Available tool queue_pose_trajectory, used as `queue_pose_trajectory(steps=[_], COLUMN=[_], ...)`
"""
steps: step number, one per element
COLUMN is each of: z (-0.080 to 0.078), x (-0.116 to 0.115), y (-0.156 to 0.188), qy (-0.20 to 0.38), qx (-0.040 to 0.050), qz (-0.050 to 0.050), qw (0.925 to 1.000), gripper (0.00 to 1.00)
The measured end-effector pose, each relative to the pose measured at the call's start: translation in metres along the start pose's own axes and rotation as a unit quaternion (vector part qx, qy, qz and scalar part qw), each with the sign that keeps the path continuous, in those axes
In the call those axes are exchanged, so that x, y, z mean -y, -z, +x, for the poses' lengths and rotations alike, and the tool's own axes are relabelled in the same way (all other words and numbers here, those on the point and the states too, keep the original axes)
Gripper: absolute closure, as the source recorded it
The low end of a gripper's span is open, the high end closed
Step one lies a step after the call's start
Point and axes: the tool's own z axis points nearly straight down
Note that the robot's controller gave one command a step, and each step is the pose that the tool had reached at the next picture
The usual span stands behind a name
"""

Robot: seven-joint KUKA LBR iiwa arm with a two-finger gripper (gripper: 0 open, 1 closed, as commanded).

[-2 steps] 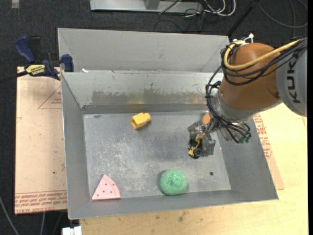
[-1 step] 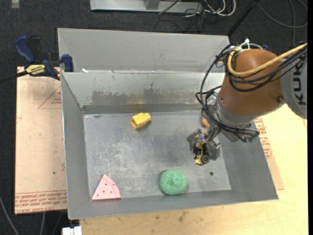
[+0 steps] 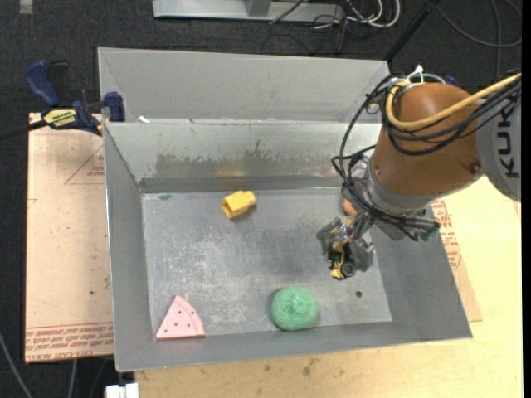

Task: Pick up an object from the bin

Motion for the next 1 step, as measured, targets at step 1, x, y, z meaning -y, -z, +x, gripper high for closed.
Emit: queue_pose_trajectory(steps=[1], z=[0.0005], x=[0.0003], y=[0.0019], qy=[0.001], qx=[-0.0006], qz=[-0.001], qw=[1.0000], gripper=[1.00])
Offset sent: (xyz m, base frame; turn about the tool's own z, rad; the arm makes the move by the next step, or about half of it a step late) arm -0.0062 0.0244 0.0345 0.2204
